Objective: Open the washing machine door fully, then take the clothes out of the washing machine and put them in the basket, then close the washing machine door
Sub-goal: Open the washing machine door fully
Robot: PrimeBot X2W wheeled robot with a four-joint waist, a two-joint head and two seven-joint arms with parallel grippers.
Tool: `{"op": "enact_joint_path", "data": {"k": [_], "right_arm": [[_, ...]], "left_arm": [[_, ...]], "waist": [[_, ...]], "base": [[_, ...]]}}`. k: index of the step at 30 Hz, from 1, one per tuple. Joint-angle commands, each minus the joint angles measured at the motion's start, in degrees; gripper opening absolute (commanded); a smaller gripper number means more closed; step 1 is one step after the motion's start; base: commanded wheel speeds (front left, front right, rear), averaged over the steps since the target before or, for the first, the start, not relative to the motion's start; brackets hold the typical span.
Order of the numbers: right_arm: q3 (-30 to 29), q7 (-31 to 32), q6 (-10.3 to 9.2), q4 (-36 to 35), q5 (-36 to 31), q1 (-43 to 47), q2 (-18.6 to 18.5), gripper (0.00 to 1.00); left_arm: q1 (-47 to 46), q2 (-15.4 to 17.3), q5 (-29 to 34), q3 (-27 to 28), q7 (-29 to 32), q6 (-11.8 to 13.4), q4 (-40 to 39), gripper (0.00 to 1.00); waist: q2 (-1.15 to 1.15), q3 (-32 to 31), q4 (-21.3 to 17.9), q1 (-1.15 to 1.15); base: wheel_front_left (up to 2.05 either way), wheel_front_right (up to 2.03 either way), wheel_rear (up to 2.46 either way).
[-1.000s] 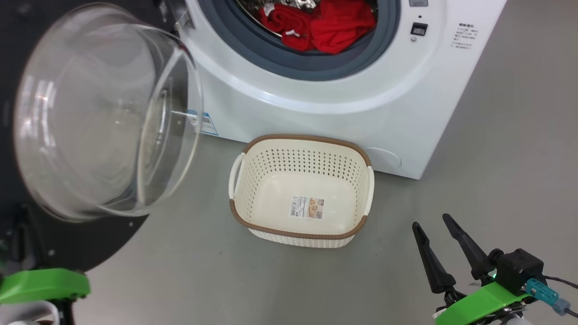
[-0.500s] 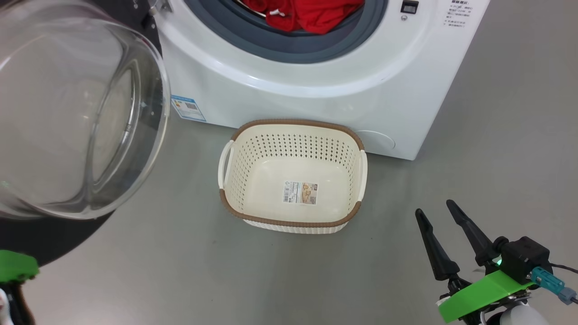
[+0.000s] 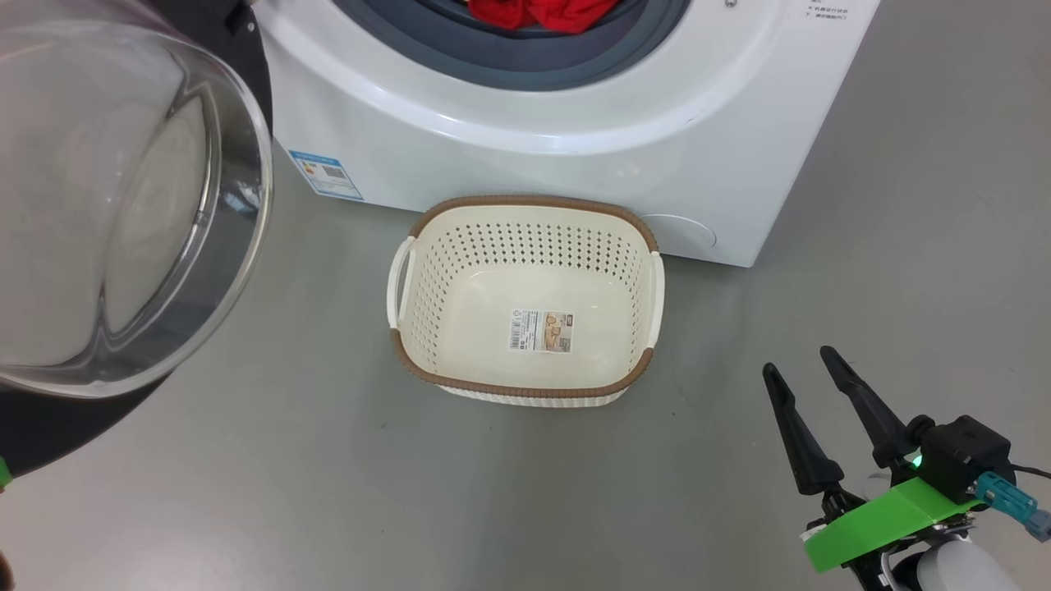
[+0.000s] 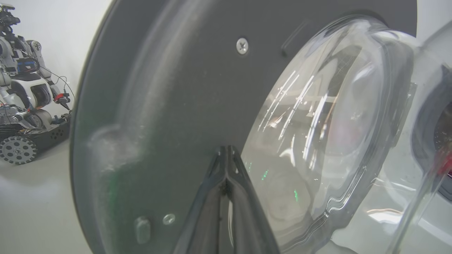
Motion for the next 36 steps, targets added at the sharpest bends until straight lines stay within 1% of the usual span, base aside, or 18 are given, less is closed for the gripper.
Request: {"op": "enact_joint_path", "data": {"k": [1, 6, 9, 15, 19, 21, 22, 24, 25, 26, 29, 30, 31, 32, 33, 36], "right_arm": [[0.89, -0.52, 0.43, -1.48, -0.08, -1.25, -0.56, 1.00], [0.86, -0.52, 0.43, -1.21, -0.37, -1.41, -0.35, 1.00], [0.59, -0.52, 0.43, -1.05, -0.57, -1.35, 0.06, 1.00], [0.63, -0.52, 0.43, -0.75, -0.65, -1.18, 0.64, 1.00], [0.60, -0.52, 0.43, -0.66, -0.60, -1.17, 0.87, 1.00], [0.41, -0.52, 0.43, -0.63, -0.62, -1.03, 1.02, 1.00], [0.28, -0.52, 0.43, -0.61, -0.61, -0.92, 1.09, 1.00], [0.09, -0.52, 0.43, -0.56, -0.64, -0.74, 1.25, 1.00], [-0.03, -0.52, 0.43, -0.54, -0.65, -0.59, 1.37, 1.00], [-0.18, -0.52, 0.43, -0.54, -0.66, -0.39, 1.51, 1.00], [-0.73, -0.52, 0.43, -0.56, -0.64, 0.21, 1.89, 1.00], [-0.86, -0.52, 0.43, -0.55, -0.64, 0.44, 2.02, 1.00], [-1.06, -0.52, 0.43, -0.57, -0.63, 0.63, 2.12, 1.00], [-1.37, -0.52, 0.43, -0.61, -0.63, 0.80, 2.21, 1.00], [-1.61, -0.52, 0.43, -0.60, -0.63, 0.95, 2.31, 1.00], [-2.13, -0.52, 0.43, -0.66, -0.68, 1.43, 2.52, 1.00]], "left_arm": [[-1.13, 3.55, 0.78, 2.06, -0.22, -0.31, -0.56, 0.00], [-1.35, 3.64, 1.61, 2.09, -0.22, -1.63, 0.86, 0.00], [-0.70, 2.97, 1.82, 1.98, -0.22, -2.53, 0.81, 0.00], [1.70, 1.26, 1.91, 1.88, -0.22, -3.83, -0.63, 0.00], [4.31, -0.48, 2.10, 0.63, -0.22, -4.64, -2.58, 0.00], [5.78, -1.36, 2.17, 0.01, -0.22, -4.84, -3.86, 0.05], [6.53, -1.80, 2.17, -0.45, -0.22, -4.93, -4.59, 0.05], [8.05, -2.59, 2.07, -1.45, -0.22, -5.07, -5.98, 0.14], [8.76, -2.92, 1.88, -2.01, -0.22, -5.13, -6.60, 0.20], [9.53, -3.19, 1.72, -2.57, -0.22, -5.18, -7.21, 0.23], [11.73, -3.90, 0.97, -4.69, -0.22, -5.27, -8.80, 0.45], [12.36, -4.03, 0.61, -5.57, -0.22, -5.29, -9.26, 0.56], [12.88, -4.14, -0.25, -7.18, -0.22, -5.30, -9.89, 0.83], [13.52, -4.21, -0.95, -8.91, -0.22, -5.31, -10.49, 0.96], [14.23, -4.25, -1.53, -10.31, -0.22, -5.31, -10.98, 1.00], [15.92, -4.25, -3.31, -13.69, -0.22, -5.32, -12.55, 1.00]], "waist": [[0.00, -0.04, 0.07, 0.00], [0.00, -0.90, 0.17, 0.00], [0.00, -1.88, 0.16, 0.00], [0.00, -3.55, -0.20, 0.00], [0.00, -4.83, -0.83, 0.00], [0.00, -5.52, -1.18, 0.00], [0.00, -5.84, -1.35, 0.00], [0.00, -6.42, -1.74, 0.00], [0.00, -6.79, -1.94, 0.00], [0.00, -7.13, -2.15, 0.00], [0.00, -7.89, -2.79, 0.00], [0.00, -8.11, -3.04, 0.00], [0.00, -8.23, -3.27, 0.00], [0.00, -8.31, -3.45, 0.00], [0.00, -8.44, -3.76, 0.00], [0.00, -8.78, -4.79, 0.00]], "base": [[0.00, 0.00, 0.00], [0.00, 0.00, 0.00], [0.00, 0.00, 0.00], [0.00, 0.00, 0.00], [0.00, 0.00, 0.00], [0.00, 0.00, 0.00], [0.00, 0.00, 0.00], [0.00, 0.00, 0.00], [0.00, 0.00, 0.00], [0.00, 0.00, 0.00], [0.00, 0.00, 0.00], [0.00, 0.00, 0.00], [0.00, 0.00, 0.00], [0.00, 0.00, 0.00], [0.00, 0.00, 0.00], [0.00, 0.00, 0.00]]}}
